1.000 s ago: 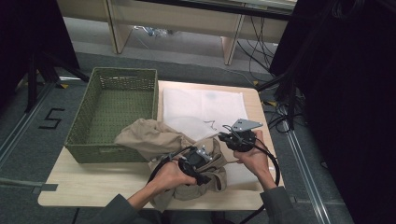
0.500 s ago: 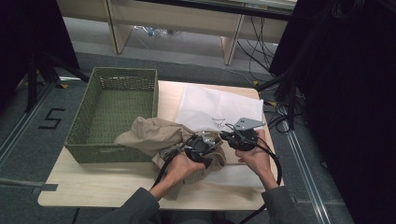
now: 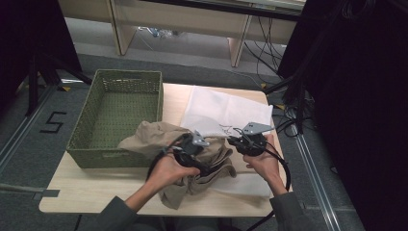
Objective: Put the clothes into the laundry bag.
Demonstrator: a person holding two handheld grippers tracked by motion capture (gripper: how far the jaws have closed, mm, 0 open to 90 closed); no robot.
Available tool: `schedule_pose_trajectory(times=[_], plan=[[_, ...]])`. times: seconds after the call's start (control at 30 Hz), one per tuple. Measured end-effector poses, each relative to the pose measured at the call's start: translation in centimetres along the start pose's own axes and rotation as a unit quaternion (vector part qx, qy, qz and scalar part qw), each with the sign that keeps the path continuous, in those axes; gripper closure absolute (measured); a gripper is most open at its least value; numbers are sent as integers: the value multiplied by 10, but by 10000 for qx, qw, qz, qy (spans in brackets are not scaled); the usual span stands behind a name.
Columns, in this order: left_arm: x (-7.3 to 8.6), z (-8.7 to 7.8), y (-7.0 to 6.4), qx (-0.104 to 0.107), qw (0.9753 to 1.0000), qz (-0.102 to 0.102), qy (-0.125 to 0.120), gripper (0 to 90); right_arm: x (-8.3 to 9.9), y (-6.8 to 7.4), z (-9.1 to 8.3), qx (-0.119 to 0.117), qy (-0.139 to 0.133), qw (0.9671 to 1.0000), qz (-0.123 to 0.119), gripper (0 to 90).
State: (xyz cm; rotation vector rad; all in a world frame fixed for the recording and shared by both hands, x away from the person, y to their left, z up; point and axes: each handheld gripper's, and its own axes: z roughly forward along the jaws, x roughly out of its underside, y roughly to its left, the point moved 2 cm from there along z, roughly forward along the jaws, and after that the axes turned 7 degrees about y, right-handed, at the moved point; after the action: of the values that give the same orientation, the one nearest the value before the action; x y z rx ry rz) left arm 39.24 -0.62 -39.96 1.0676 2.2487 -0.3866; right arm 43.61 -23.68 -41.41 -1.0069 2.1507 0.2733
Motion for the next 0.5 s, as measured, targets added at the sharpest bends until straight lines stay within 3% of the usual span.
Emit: schedule_pose_trajectory(times=[0.1, 0.13, 0.17, 0.2, 0.3, 0.4, 0.47, 0.5], plan=[[8, -24, 24, -232, 9997, -21, 8, 291, 0, 0, 0, -11, -15, 10000, 1, 891], [8, -24, 24, -232, 9997, -21, 8, 284, 0, 0, 1, -25, -10, 10000, 2, 891], [15, -36, 41, -488, 9987, -148, 8, 282, 0, 0, 1, -13, 7, 10000, -12, 891], [15, -36, 41, -488, 9987, -148, 8, 264, 0, 0, 1, -13, 7, 10000, -12, 891], [26, -51, 66, -785, 9965, -288, 42, 223, 0, 0, 1, -30, 6, 10000, 14, 890], [34, -50, 76, -756, 9962, -391, 166, 191, 1, 0, 1, -26, 32, 10000, 20, 889], [44, -40, 86, -931, 9941, -399, 394, 201, 1, 0, 2, -20, 31, 10000, -20, 888], [46, -37, 88, -918, 9940, -408, 442, 231, 1, 0, 2, -35, 37, 10000, 5, 888]])
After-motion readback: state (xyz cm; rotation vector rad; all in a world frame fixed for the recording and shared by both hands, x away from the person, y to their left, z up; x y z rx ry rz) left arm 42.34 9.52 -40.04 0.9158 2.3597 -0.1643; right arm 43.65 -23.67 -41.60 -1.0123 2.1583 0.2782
